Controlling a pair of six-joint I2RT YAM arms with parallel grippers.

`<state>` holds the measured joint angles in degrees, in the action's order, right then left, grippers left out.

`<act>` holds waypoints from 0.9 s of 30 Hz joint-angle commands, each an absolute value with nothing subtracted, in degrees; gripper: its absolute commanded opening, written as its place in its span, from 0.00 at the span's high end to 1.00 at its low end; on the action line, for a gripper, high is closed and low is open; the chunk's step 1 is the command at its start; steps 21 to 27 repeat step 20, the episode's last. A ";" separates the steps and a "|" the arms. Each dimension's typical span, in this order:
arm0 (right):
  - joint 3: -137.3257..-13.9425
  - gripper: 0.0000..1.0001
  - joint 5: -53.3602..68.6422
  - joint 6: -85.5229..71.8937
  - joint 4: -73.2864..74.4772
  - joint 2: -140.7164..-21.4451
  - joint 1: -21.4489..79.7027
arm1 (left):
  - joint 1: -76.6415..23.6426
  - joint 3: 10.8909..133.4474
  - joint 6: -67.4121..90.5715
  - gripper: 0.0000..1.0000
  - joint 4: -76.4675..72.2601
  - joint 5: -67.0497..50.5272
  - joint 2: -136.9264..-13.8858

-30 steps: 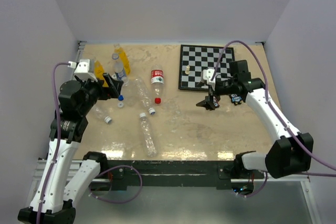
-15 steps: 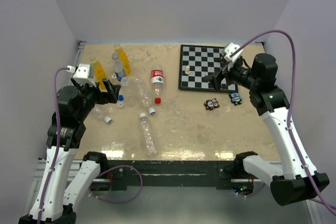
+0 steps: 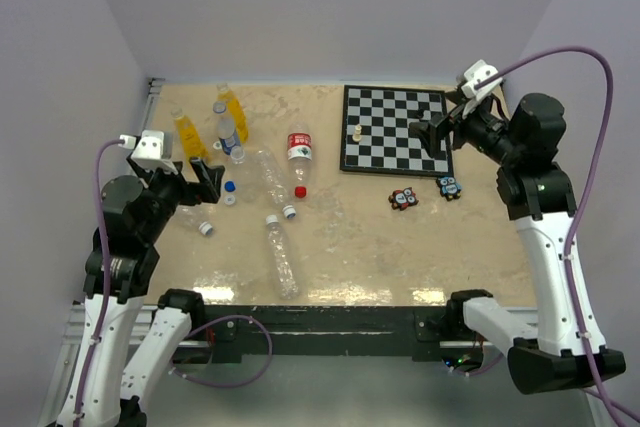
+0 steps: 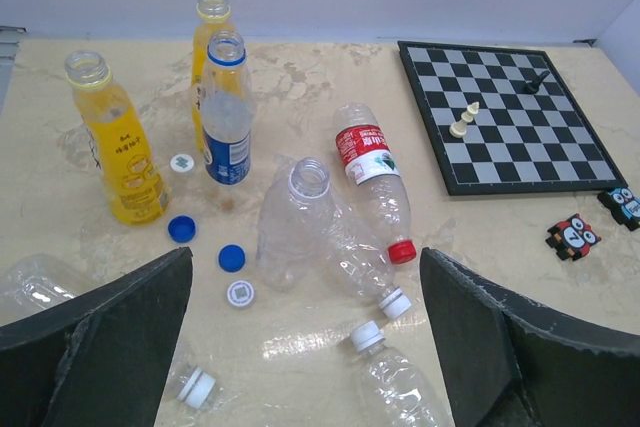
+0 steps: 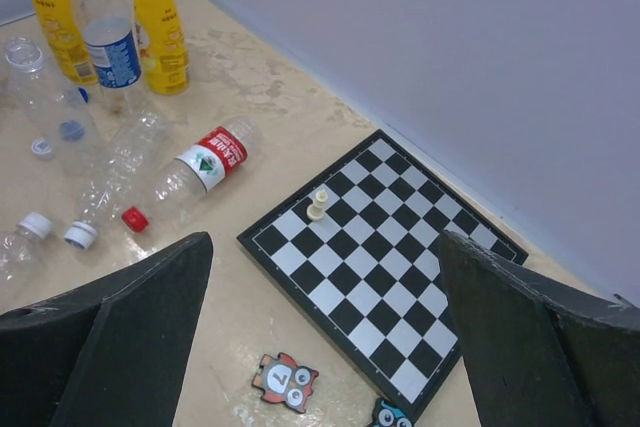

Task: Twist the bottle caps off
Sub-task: Reset both arms

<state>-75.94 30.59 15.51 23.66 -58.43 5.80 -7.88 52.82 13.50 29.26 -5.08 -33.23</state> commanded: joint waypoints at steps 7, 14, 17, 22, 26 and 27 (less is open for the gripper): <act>-77.78 0.02 29.28 9.85 23.73 -54.23 2.37 | -8.17 53.79 11.51 0.00 30.50 -4.66 -32.08; -76.20 0.02 25.75 6.07 22.33 -52.21 1.06 | -8.61 55.11 11.42 0.00 30.85 -4.92 -32.78; -76.03 0.02 25.93 5.72 22.15 -51.86 0.62 | -8.79 55.90 11.43 0.00 30.94 -5.36 -33.31; -76.20 0.02 26.01 5.36 21.88 -52.03 0.35 | -8.79 56.25 11.34 0.00 31.02 -5.10 -33.49; -76.20 0.02 26.01 5.36 21.88 -52.03 0.35 | -8.79 56.25 11.34 0.00 31.02 -5.10 -33.49; -76.20 0.02 26.01 5.36 21.88 -52.03 0.35 | -8.79 56.25 11.34 0.00 31.02 -5.10 -33.49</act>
